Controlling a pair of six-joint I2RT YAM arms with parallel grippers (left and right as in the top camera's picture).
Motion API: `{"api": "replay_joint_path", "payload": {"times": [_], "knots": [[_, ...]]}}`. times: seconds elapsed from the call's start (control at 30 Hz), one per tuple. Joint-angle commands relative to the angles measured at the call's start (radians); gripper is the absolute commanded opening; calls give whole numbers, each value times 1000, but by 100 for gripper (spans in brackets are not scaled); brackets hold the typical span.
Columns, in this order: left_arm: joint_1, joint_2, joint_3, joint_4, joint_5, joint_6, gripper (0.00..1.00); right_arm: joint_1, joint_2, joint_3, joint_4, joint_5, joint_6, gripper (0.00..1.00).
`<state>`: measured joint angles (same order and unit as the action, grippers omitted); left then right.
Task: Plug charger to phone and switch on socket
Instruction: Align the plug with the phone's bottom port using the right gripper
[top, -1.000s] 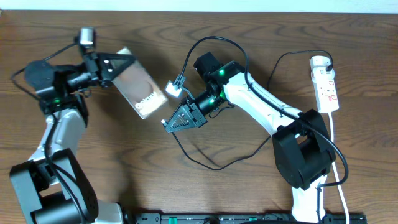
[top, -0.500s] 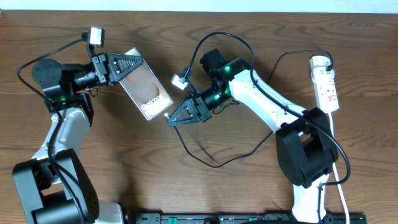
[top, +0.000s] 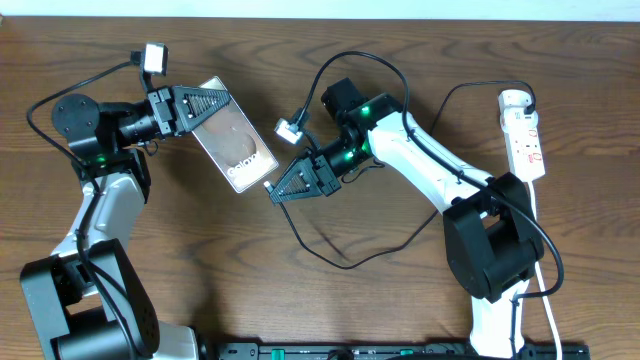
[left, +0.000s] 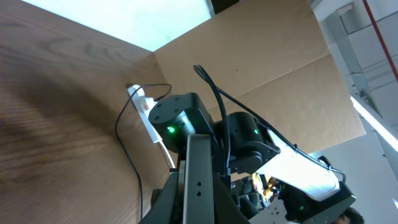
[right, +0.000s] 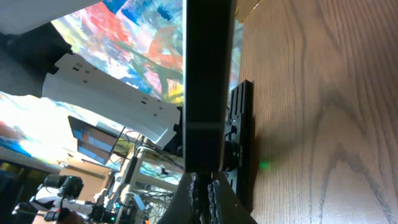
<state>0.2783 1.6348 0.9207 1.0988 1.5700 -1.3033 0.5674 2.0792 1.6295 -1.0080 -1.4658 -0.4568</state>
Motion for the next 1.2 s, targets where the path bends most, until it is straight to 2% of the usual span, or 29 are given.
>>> {"api": "replay_joint_path", "payload": {"times": [0.0, 0.2, 0.87, 1.17], "knots": [[0, -7, 16, 2, 2, 13, 7, 14, -7, 7, 2, -37, -8, 1], [0, -7, 16, -47, 2, 14, 7, 26, -7, 7, 3, -37, -8, 1], [-7, -7, 13, -47, 2, 50, 7, 24, -7, 7, 10, -37, -6, 1], [-24, -7, -2, -47, 2, 50, 7, 23, -7, 7, 53, -37, 42, 1]]}}
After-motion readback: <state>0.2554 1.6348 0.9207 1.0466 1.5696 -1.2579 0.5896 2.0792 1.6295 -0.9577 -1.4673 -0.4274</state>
